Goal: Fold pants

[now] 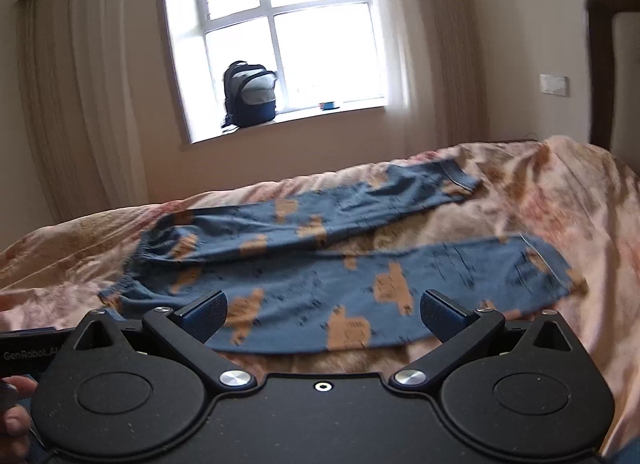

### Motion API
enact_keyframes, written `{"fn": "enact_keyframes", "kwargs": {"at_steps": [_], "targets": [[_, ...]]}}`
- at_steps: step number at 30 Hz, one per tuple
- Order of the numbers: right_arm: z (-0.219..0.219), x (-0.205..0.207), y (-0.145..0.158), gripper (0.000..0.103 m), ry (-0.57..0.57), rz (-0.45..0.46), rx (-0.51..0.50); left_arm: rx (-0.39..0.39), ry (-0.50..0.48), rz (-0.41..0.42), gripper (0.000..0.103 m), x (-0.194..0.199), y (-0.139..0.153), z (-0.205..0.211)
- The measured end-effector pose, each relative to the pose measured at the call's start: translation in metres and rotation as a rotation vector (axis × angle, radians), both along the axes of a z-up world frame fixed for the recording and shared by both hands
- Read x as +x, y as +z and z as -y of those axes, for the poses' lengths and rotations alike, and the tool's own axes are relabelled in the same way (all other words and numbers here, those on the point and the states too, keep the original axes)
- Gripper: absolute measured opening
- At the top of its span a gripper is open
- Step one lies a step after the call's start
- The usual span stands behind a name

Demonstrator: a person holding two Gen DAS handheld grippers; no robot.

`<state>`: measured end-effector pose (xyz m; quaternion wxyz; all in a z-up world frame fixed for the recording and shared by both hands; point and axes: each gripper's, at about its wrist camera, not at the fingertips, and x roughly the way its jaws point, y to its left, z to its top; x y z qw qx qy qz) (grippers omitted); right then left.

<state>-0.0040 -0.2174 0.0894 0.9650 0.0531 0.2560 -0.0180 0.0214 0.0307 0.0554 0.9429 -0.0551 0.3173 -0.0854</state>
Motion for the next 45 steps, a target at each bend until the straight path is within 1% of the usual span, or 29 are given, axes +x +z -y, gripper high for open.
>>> {"fn": "enact_keyframes", "kwargs": {"at_steps": [2, 5, 7, 9, 11, 12, 14, 16, 17, 18, 20, 21, 23, 26, 27, 29, 31, 33, 35, 36, 38, 39, 41, 42, 43, 44, 45], "targets": [[-0.001, 0.02, 0.022, 0.103, 0.042, -0.007, 0.014, 0.005, -0.016, 0.008, 0.103, 0.019, 0.022, -0.006], [-0.003, 0.053, 0.059, 0.103, 0.097, -0.014, 0.032, 0.013, -0.005, 0.04, 0.103, 0.05, 0.056, -0.021], [-0.006, 0.08, 0.08, 0.103, 0.145, -0.027, 0.014, 0.015, 0.001, 0.054, 0.103, 0.077, 0.076, -0.036], [-0.011, 0.109, 0.092, 0.103, 0.199, -0.075, -0.014, 0.036, 0.006, 0.048, 0.103, 0.114, 0.089, -0.052], [-0.015, 0.145, 0.096, 0.103, 0.239, -0.146, -0.021, 0.07, 0.039, 0.035, 0.103, 0.156, 0.096, -0.073], [-0.017, 0.16, 0.094, 0.103, 0.25, -0.17, -0.024, 0.077, 0.055, 0.025, 0.103, 0.173, 0.095, -0.083], [-0.022, 0.193, 0.086, 0.103, 0.271, -0.198, -0.057, 0.053, 0.072, -0.007, 0.103, 0.209, 0.089, -0.105], [-0.027, 0.225, 0.073, 0.103, 0.316, -0.209, -0.102, -0.012, 0.085, -0.078, 0.103, 0.246, 0.073, -0.126], [-0.03, 0.241, 0.065, 0.103, 0.347, -0.22, -0.114, -0.052, 0.094, -0.109, 0.103, 0.259, 0.063, -0.133], [-0.03, 0.258, 0.055, 0.103, 0.377, -0.232, -0.113, -0.097, 0.102, -0.133, 0.103, 0.273, 0.052, -0.14], [-0.028, 0.289, 0.038, 0.103, 0.407, -0.242, -0.082, -0.175, 0.097, -0.157, 0.103, 0.295, 0.029, -0.15], [-0.025, 0.302, 0.03, 0.103, 0.42, -0.244, -0.059, -0.198, 0.082, -0.163, 0.103, 0.306, 0.016, -0.152], [-0.018, 0.335, 0.011, 0.103, 0.455, -0.248, -0.019, -0.205, 0.046, -0.162, 0.103, 0.327, -0.005, -0.148], [-0.015, 0.377, -0.016, 0.103, 0.518, -0.259, -0.043, -0.176, -0.026, -0.124, 0.103, 0.352, -0.024, -0.131], [-0.015, 0.393, -0.025, 0.103, 0.552, -0.267, -0.076, -0.159, -0.067, -0.119, 0.103, 0.358, -0.027, -0.125], [-0.018, 0.416, -0.04, 0.103, 0.65, -0.271, -0.183, -0.116, -0.188, -0.122, 0.103, 0.374, -0.033, -0.113], [-0.019, 0.431, -0.052, 0.103, 0.759, -0.28, -0.292, -0.041, -0.301, -0.118, 0.103, 0.388, -0.038, -0.103], [-0.016, 0.45, -0.061, 0.103, 0.848, -0.316, -0.347, 0.026, -0.347, -0.14, 0.103, 0.399, -0.044, -0.096], [-0.012, 0.467, -0.07, 0.103, 0.88, -0.363, -0.356, 0.092, -0.369, -0.204, 0.103, 0.414, -0.052, -0.09], [-0.009, 0.474, -0.074, 0.103, 0.885, -0.394, -0.355, 0.113, -0.375, -0.232, 0.103, 0.418, -0.055, -0.089], [-0.005, 0.492, -0.083, 0.102, 0.888, -0.447, -0.34, 0.147, -0.393, -0.266, 0.103, 0.427, -0.064, -0.088], [-0.001, 0.497, -0.086, 0.101, 0.891, -0.457, -0.326, 0.164, -0.404, -0.273, 0.103, 0.428, -0.067, -0.087], [0.003, 0.505, -0.092, 0.091, 0.904, -0.463, -0.302, 0.194, -0.434, -0.269, 0.102, 0.427, -0.07, -0.084], [0.005, 0.506, -0.094, 0.089, 0.915, -0.465, -0.298, 0.202, -0.452, -0.266, 0.099, 0.427, -0.071, -0.081], [0.005, 0.507, -0.096, 0.084, 0.929, -0.468, -0.306, 0.206, -0.471, -0.265, 0.09, 0.426, -0.072, -0.079], [0.005, 0.506, -0.098, 0.08, 0.946, -0.47, -0.325, 0.211, -0.482, -0.277, 0.084, 0.43, -0.075, -0.077], [0.004, 0.505, -0.1, 0.077, 0.958, -0.467, -0.342, 0.213, -0.487, -0.292, 0.073, 0.431, -0.076, -0.075]]}}
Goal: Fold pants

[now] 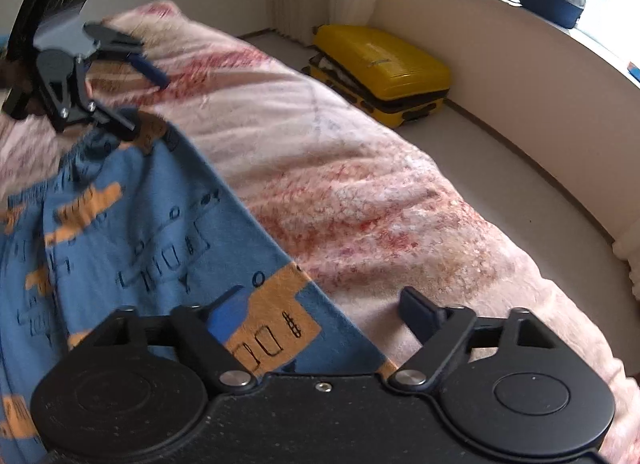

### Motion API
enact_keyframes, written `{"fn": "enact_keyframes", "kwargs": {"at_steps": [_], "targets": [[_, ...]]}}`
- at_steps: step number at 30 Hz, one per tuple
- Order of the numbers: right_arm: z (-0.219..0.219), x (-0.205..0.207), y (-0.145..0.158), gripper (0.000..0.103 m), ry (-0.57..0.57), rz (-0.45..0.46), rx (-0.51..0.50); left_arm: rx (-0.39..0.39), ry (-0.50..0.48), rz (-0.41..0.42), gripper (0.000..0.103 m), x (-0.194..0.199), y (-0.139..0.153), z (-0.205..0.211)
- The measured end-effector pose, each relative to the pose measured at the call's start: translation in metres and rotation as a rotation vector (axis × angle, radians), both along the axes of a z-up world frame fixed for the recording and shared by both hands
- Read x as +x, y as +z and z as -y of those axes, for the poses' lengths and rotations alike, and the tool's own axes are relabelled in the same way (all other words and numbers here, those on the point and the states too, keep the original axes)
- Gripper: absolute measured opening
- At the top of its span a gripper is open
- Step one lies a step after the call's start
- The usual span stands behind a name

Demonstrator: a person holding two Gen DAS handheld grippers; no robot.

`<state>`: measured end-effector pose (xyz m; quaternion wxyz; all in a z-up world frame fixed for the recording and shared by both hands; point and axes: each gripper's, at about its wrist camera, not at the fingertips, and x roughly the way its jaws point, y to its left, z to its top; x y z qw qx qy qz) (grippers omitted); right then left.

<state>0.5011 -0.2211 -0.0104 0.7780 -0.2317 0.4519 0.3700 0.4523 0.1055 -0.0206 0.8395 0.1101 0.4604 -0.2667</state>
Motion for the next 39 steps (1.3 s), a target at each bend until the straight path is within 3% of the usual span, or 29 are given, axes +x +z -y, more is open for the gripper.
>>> {"fn": "enact_keyframes", "kwargs": {"at_steps": [3, 5, 6, 10, 13, 20, 23, 26, 29, 32, 35, 36, 37, 38, 39], "targets": [[0.001, 0.001, -0.001, 0.053, 0.011, -0.004, 0.004, 0.025, 0.012, -0.037, 0.045, 0.004, -0.003, 0.005], [0.0, 0.0, 0.001, 0.03, 0.026, -0.005, 0.005, 0.011, -0.004, -0.048, 0.03, 0.007, -0.001, 0.005], [-0.001, -0.002, 0.002, 0.026, 0.04, -0.004, 0.0, 0.004, -0.015, -0.058, 0.017, 0.006, 0.001, 0.005], [-0.007, -0.01, 0.004, 0.003, 0.069, 0.033, -0.053, 0.038, -0.021, -0.024, 0.0, -0.001, 0.011, 0.015], [-0.011, -0.015, 0.01, 0.0, 0.051, 0.107, -0.073, 0.052, 0.03, 0.005, 0.0, -0.007, 0.022, 0.019], [-0.026, -0.02, 0.037, 0.0, -0.014, 0.34, -0.103, 0.08, 0.081, 0.243, 0.0, -0.017, 0.061, 0.023], [-0.032, 0.0, 0.035, 0.0, -0.08, 0.38, -0.099, 0.103, 0.117, 0.221, 0.0, -0.001, 0.045, 0.025], [-0.039, 0.019, 0.008, 0.0, -0.093, 0.352, -0.145, 0.119, 0.152, 0.162, 0.0, 0.017, 0.016, 0.022], [-0.042, 0.03, -0.012, 0.0, -0.104, 0.327, -0.171, 0.088, 0.182, 0.11, 0.0, 0.028, -0.002, 0.016], [-0.037, 0.035, -0.008, 0.0, -0.103, 0.322, -0.151, 0.056, 0.178, 0.096, 0.001, 0.03, -0.002, 0.009], [-0.028, 0.032, 0.001, 0.002, -0.095, 0.299, -0.107, 0.024, 0.165, 0.062, 0.013, 0.029, 0.001, -0.001], [-0.025, 0.03, 0.004, 0.009, -0.093, 0.284, -0.08, 0.018, 0.165, 0.051, 0.03, 0.03, 0.002, -0.002], [-0.023, 0.031, 0.008, 0.024, -0.093, 0.272, -0.054, 0.015, 0.169, 0.049, 0.05, 0.029, 0.004, -0.005], [-0.02, 0.032, 0.011, 0.04, -0.084, 0.257, -0.029, 0.012, 0.171, 0.058, 0.056, 0.026, 0.007, -0.011], [-0.017, 0.03, 0.014, 0.045, -0.07, 0.253, -0.014, 0.005, 0.166, 0.068, 0.057, 0.024, 0.009, -0.014]]}}
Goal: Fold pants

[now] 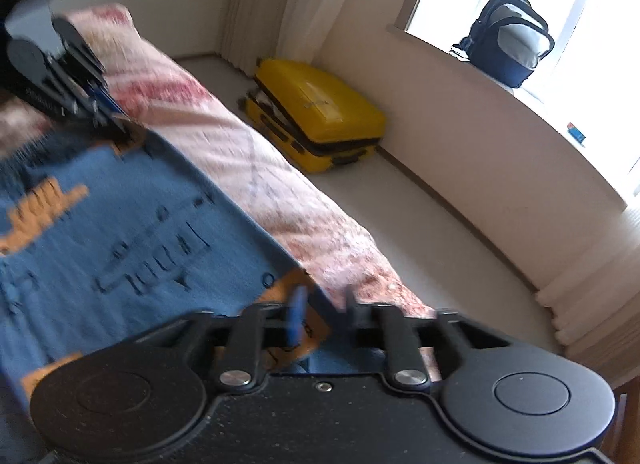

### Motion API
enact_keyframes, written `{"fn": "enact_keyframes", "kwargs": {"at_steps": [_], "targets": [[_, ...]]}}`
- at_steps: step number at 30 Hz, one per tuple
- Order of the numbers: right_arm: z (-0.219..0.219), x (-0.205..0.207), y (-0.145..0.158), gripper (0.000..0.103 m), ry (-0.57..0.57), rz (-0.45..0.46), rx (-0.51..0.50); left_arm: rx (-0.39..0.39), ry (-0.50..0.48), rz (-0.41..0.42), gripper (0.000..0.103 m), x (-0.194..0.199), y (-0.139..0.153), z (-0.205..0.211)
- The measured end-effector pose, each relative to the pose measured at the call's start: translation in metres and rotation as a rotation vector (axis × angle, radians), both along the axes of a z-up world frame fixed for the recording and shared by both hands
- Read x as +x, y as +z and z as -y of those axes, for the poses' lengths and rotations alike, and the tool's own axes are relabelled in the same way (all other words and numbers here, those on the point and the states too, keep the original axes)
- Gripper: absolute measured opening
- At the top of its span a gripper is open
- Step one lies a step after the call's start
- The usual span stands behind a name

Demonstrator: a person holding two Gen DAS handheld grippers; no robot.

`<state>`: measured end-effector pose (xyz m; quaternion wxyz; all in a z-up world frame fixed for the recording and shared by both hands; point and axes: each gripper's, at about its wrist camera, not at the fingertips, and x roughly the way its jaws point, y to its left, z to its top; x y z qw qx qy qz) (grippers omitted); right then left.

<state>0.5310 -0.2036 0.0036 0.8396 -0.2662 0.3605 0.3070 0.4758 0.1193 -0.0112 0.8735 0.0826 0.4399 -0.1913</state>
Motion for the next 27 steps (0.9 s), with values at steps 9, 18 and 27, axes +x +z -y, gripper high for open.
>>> {"fn": "enact_keyframes", "kwargs": {"at_steps": [9, 18, 27], "targets": [[0.001, 0.011, -0.012, 0.056, -0.038, -0.085, 0.036, 0.008, -0.022, -0.054, 0.01, 0.003, -0.006, 0.007], [-0.005, -0.031, 0.017, 0.0, -0.008, 0.006, 0.011, 0.097, -0.053, 0.089, 0.002, -0.033, 0.026, 0.02], [0.024, -0.16, 0.081, 0.0, 0.003, 0.158, 0.012, 0.144, -0.283, 0.438, 0.002, -0.154, 0.053, 0.019]]}}
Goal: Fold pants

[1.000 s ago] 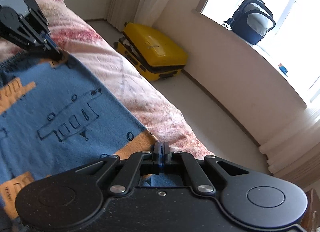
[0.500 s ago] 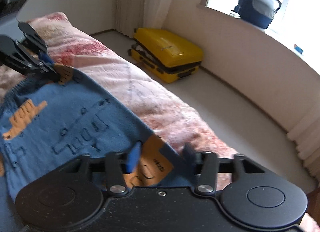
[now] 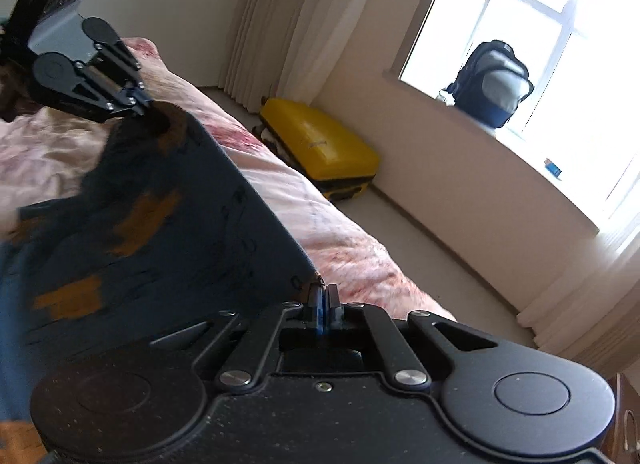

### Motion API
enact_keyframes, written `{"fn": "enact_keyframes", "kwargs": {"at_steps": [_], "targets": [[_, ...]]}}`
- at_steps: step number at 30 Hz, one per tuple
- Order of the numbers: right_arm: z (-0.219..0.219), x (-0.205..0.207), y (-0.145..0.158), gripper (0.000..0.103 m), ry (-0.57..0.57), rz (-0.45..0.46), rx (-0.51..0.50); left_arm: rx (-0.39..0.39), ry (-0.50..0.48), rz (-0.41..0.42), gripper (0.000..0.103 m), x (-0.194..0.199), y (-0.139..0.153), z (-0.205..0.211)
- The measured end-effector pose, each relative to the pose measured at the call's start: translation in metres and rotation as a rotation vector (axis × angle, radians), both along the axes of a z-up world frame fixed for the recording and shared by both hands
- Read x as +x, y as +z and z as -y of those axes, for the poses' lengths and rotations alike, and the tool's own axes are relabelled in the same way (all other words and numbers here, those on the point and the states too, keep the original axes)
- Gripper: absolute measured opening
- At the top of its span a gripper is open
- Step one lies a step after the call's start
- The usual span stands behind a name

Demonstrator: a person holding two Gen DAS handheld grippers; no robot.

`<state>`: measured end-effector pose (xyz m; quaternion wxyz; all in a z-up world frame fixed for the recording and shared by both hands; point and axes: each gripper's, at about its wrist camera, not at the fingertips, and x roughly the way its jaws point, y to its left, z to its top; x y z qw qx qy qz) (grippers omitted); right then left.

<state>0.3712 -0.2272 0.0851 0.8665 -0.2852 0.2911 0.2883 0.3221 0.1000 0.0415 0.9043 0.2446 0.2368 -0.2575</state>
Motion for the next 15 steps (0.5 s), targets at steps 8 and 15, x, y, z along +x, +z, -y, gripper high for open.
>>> {"fn": "enact_keyframes", "kwargs": {"at_steps": [8, 15], "targets": [[-0.006, -0.13, 0.015, 0.0, 0.016, 0.042, -0.048, 0.113, -0.197, 0.139, 0.002, -0.092, -0.021, 0.006], [-0.016, -0.206, -0.024, 0.0, 0.061, -0.041, -0.109, 0.176, -0.27, 0.141, 0.002, -0.129, -0.071, 0.006]]}}
